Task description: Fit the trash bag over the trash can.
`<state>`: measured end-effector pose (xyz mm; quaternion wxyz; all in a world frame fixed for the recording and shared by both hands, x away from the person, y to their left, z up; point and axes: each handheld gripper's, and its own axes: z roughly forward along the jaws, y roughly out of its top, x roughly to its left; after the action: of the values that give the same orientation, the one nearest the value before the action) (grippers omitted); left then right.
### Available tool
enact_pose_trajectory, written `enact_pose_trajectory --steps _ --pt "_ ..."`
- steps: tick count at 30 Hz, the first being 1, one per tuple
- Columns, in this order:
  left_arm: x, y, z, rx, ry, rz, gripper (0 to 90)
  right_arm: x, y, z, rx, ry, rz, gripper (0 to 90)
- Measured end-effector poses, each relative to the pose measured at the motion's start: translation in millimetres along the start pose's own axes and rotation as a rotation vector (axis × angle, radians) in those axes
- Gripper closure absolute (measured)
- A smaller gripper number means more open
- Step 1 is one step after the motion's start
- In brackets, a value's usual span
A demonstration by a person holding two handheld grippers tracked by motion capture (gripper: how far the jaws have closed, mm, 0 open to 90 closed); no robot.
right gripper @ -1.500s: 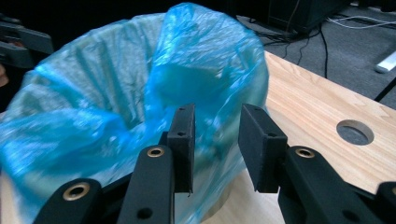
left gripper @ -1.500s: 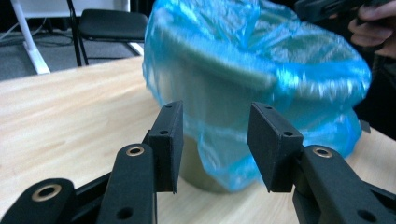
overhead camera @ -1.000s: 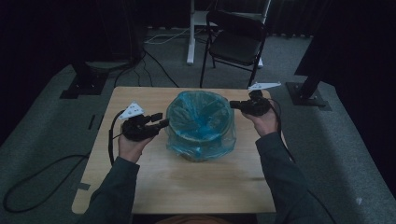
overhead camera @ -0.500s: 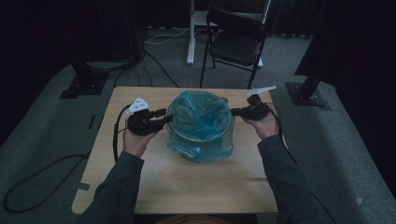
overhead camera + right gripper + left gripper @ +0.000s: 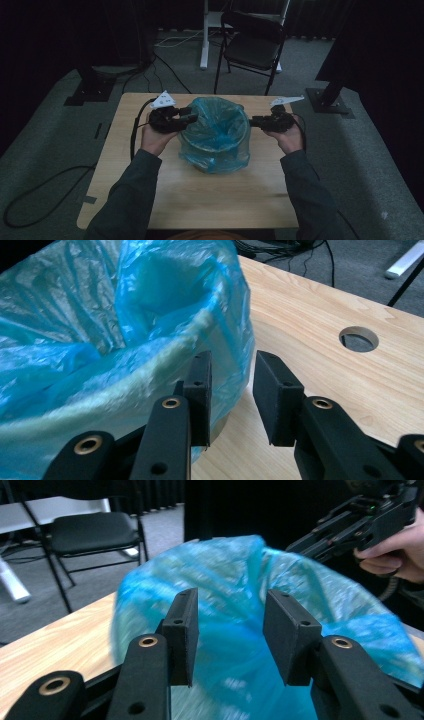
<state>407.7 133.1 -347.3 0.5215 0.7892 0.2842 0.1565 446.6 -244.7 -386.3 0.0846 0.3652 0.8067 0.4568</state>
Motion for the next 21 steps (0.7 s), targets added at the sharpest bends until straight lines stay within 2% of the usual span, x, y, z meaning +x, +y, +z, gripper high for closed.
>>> enact_pose_trajectory --steps 9,11,13,21 --pt "0.1 18.4 20.3 0.026 -0.017 0.026 58.5 1.0 -8.9 -2.1 0.003 0.014 -0.001 66.7" --pt "0.8 21.7 26.0 0.03 -0.024 0.021 58.5 0.7 -10.1 -1.9 0.001 0.017 0.004 66.6" --pt "0.4 25.3 32.5 0.044 -0.016 0.03 58.5 0.7 -10.9 -1.0 0.0 0.021 0.005 66.5" --pt "-5.8 37.6 52.5 0.065 -0.032 0.078 58.5 3.0 -12.4 2.4 0.007 0.04 0.002 65.9"
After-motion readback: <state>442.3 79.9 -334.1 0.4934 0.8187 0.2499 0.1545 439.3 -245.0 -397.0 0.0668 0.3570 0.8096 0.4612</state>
